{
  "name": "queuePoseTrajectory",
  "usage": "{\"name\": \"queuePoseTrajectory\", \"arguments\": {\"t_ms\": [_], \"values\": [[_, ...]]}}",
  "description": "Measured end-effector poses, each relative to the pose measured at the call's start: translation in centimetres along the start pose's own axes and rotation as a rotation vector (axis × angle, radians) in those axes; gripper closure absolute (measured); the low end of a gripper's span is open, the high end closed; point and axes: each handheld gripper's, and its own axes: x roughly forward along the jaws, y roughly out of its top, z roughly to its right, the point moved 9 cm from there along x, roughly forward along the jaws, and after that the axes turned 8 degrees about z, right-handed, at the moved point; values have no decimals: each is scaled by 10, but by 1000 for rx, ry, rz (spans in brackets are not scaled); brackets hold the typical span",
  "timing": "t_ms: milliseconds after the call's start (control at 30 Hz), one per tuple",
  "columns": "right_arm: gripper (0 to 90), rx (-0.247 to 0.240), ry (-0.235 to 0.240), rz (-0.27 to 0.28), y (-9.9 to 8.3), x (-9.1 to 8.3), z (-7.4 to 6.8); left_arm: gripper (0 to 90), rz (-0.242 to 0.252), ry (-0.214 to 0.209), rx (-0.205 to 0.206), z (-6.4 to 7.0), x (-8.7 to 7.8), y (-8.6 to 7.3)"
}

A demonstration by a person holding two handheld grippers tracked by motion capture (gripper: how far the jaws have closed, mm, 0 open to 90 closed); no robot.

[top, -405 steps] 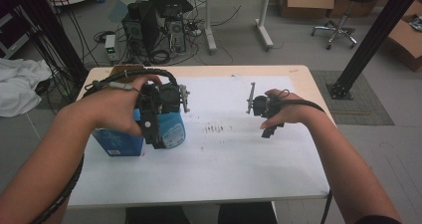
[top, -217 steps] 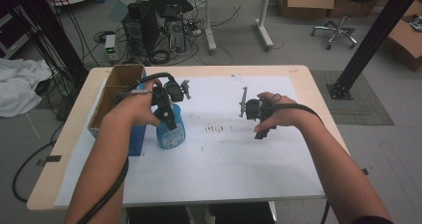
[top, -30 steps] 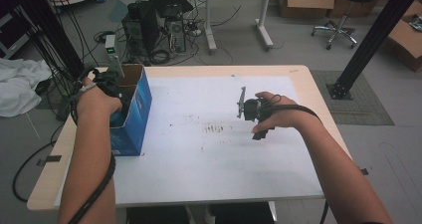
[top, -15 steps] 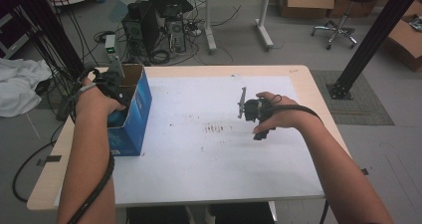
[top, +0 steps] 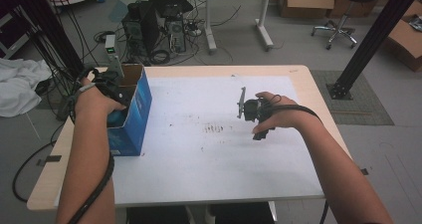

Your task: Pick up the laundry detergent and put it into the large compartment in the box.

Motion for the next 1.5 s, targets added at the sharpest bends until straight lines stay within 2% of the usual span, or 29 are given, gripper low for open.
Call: {"name": "queuePoseTrajectory", "arguments": {"t_ms": [467,900,1033,1400,1500], "values": [[166,-4,-4,1,0,-1,0,311,15,-4,-4,2,-9,0],[166,-9,-3,10,3,0,1,267,41,17,0,3,-26,1],[166,-13,-2,14,4,1,1,254,32,12,-5,3,-28,-1],[166,-10,-3,16,2,-3,0,222,59,29,5,7,-51,3],[166,-6,-3,17,1,-4,0,184,60,35,26,10,-61,4]]}}
